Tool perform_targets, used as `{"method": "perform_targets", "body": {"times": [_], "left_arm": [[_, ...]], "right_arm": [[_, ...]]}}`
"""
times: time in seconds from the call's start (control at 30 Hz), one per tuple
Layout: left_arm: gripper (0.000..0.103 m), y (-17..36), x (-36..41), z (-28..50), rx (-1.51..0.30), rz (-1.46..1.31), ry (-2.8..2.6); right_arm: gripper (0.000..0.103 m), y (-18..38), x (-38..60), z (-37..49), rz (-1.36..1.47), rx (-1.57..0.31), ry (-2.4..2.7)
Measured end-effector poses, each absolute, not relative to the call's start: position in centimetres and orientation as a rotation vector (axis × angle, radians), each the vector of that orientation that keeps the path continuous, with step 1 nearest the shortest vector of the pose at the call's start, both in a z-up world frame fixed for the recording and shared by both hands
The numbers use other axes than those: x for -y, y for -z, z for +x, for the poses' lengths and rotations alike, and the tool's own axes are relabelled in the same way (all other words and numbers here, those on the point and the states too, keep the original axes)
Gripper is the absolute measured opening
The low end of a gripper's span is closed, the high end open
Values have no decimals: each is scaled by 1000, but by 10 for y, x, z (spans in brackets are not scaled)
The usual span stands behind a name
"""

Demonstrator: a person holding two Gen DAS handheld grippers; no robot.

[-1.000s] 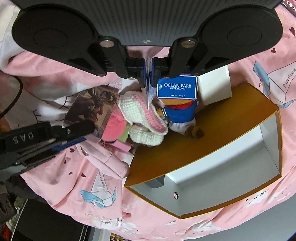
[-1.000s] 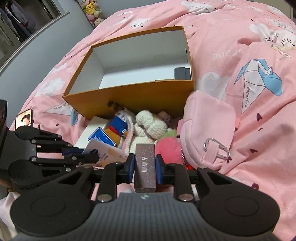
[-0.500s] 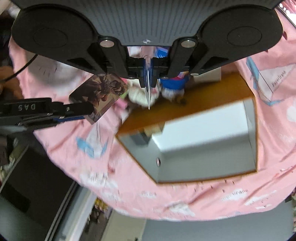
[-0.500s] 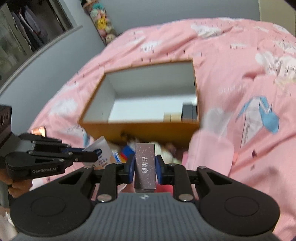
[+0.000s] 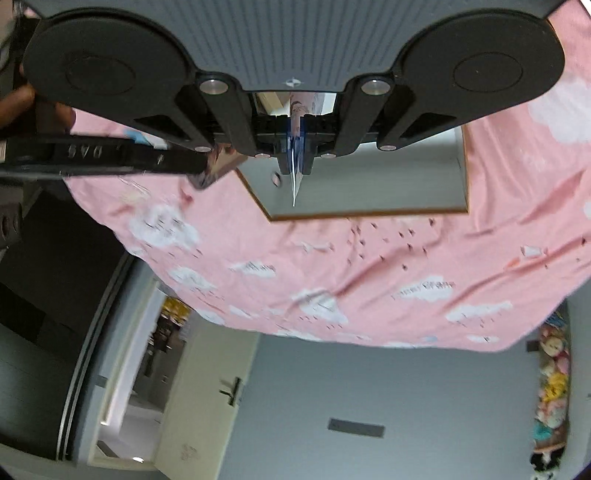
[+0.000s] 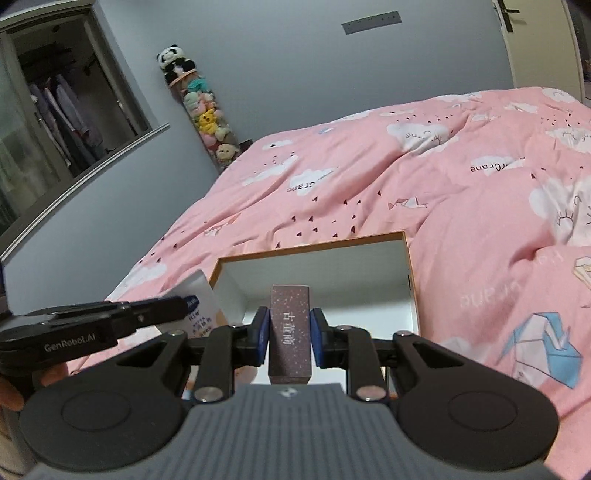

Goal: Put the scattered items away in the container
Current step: 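Carry the white card with the left tool while the right tool lowers the photo card box into the box, then lower the white card into the box with the left tool while the right tool releases the photo card box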

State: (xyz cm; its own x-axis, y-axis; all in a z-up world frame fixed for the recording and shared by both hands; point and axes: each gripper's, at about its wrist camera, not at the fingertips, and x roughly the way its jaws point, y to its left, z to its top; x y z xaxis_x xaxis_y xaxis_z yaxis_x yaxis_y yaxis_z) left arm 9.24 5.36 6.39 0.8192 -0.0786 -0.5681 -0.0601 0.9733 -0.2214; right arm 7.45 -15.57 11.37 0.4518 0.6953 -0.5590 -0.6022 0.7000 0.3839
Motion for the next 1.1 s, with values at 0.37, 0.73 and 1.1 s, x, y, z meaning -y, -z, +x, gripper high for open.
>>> {"method": "perform_targets", "body": {"times": [0.37,0.73,1.1], "left_arm": [[4,14,-75,133,-721,-380,-65],[4,55,-74,139,-806,-428,-66],[5,51,-78,138,-933,-479,-29]], "right_arm": [[25,-48,112,103,36,-906,-693],[25,-23,92,110,-70,-980,-645],[26,-10,83,106,-159,-1017,-643]]}}
